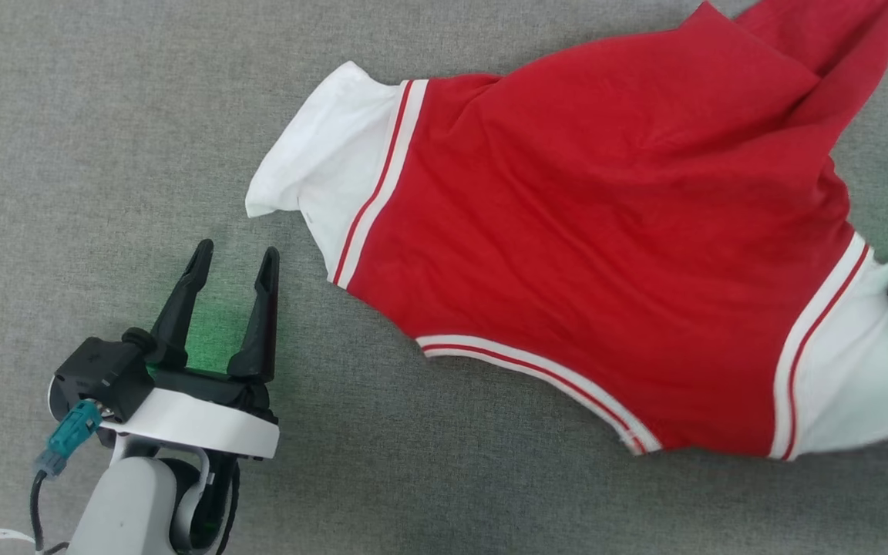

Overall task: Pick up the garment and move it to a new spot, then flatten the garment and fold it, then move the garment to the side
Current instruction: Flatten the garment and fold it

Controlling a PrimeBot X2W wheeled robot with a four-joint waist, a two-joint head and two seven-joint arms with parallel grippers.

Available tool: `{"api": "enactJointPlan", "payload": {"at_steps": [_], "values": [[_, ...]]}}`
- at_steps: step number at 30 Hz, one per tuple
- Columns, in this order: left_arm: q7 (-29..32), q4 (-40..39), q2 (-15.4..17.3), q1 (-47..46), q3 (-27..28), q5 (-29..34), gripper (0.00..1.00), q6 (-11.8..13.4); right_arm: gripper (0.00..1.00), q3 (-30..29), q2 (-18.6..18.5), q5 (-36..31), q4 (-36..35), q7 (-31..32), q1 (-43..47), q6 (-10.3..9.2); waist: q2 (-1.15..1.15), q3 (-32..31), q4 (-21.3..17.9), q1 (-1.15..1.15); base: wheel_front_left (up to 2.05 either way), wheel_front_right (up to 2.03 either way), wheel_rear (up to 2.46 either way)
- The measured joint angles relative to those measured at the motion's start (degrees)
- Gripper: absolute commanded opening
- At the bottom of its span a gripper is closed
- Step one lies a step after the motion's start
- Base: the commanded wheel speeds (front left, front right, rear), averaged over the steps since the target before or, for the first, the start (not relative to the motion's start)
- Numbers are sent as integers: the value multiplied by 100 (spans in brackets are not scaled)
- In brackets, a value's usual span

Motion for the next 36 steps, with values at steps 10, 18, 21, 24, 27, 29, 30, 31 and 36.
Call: {"api": "enactJointPlan", "payload": {"at_steps": [10, 18, 21, 24, 27, 29, 30, 31, 36], "values": [[0, -22, 116, -5, 16, -7, 100, 0, 0, -1062, 57, -536, 1140, -338, -123, -11, 0, 31, -35, 0, 0, 0, 0], [0, -127, 531, -140, -348, 73, 100, 0, 100, -1486, 593, -1036, 1521, -771, -144, -11, 0, -26, -73, 0, 0, 0, 0], [1, -222, 945, -269, -567, 105, 100, 0, 100, -1723, 799, -1201, 1608, -1091, -131, -11, 0, -111, -122, 0, 0, 0, 0], [208, -472, 1559, -516, -916, 92, 100, -1, 100, -2000, 972, -1376, 1635, -1471, -53, -12, 0, -201, -201, 0, 0, 0, 0], [613, -847, 2318, -898, -1457, -45, 100, -1, 100, -2329, 1216, -1541, 1579, -1881, 68, -12, 0, -299, -303, 0, 0, 0, 0], [967, -1069, 2839, -1179, -1903, -238, 100, -1, 100, -2531, 1418, -1682, 1515, -2139, 155, -12, 0, -380, -380, 0, 0, 0, 0], [1189, -1185, 3109, -1329, -2186, -392, 100, -1, 100, -2596, 1525, -1750, 1466, -2243, 211, -12, 0, -427, -427, 0, 0, 0, 0], [1427, -1313, 3359, -1471, -2476, -593, 100, -1, 100, -2653, 1636, -1801, 1391, -2312, 261, -12, 0, -469, -480, 0, 0, 0, 0], [2429, -1786, 4198, -2235, -3825, -1410, 100, -1, 100, -2747, 2059, -2022, 1048, -2452, 377, -12, 0, -570, -757, 0, 0, 0, 0]]}}
